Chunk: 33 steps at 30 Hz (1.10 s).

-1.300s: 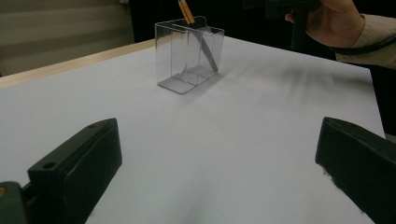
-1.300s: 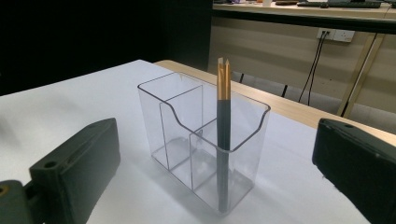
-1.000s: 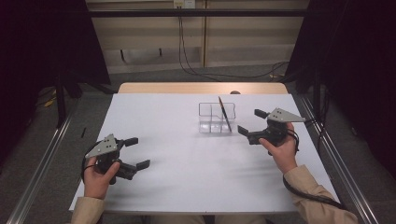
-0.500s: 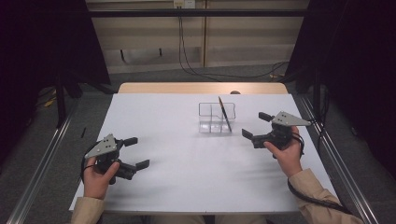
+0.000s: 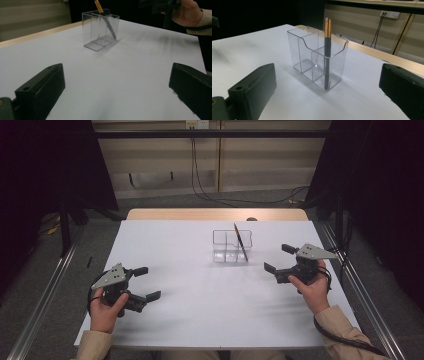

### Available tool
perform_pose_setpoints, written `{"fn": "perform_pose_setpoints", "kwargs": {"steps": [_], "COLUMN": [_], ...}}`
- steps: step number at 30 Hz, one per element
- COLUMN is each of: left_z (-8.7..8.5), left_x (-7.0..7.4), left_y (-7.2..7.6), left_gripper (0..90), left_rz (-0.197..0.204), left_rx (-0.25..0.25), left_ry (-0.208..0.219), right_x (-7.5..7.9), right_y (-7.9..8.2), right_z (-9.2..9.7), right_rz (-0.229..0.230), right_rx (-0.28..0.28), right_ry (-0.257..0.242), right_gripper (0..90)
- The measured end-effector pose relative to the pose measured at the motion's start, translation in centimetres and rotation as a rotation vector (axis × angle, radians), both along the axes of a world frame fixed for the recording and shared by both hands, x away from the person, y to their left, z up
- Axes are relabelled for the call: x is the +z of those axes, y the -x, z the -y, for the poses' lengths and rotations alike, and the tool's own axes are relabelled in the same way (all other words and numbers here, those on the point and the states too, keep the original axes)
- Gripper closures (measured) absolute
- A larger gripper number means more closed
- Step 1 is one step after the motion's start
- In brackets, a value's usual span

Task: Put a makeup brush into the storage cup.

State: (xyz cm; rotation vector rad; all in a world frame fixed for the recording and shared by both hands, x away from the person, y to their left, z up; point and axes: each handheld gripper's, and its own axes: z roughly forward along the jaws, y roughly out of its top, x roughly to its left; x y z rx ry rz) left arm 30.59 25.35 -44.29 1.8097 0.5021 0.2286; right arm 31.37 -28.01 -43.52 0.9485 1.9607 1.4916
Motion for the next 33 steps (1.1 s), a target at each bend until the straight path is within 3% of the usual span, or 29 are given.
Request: {"fn": "perform_pose_setpoints", "kwargs": {"steps": [33], "left_z": [0.1], "left_x": [0.0], "left_y": [0.0], "left_gripper": [0.5], "left_rz": [-0.002], "left_rx": [0.003], "left_ry": [0.002], "right_x": [-0.3], "right_y": [2.6], "right_z": [2.3], "right_rz": [-0.005], "right_rx": [-0.003], "right_ry": [0.022], "right_gripper": [0.5]}}
